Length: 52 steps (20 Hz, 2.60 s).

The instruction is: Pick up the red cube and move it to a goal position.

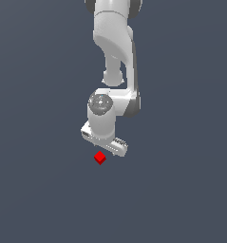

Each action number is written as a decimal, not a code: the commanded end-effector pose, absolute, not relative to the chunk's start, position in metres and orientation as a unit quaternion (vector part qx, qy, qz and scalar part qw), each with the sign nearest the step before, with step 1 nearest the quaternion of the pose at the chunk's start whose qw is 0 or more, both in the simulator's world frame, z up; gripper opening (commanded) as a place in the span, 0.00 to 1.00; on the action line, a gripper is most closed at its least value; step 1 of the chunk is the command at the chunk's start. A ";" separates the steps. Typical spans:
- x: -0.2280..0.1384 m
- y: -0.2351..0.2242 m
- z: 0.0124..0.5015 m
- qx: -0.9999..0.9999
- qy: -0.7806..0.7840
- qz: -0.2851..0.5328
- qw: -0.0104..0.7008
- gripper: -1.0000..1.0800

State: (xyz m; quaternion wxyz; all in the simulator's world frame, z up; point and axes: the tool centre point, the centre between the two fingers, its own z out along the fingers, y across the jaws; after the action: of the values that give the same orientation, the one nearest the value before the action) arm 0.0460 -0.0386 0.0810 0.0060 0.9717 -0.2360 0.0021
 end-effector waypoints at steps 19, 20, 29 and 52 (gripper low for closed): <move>0.065 -0.064 0.020 0.927 -0.376 0.000 0.000 0.00; 0.065 -0.064 0.020 0.927 -0.376 0.000 0.000 0.00; 0.065 -0.063 0.021 0.927 -0.376 0.000 0.000 0.00; 0.033 -0.042 0.183 0.927 -0.376 0.000 -0.001 0.00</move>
State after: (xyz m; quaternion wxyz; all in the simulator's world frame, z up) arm 0.0363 -0.0440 0.1643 -0.0005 0.9266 -0.3761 -0.0008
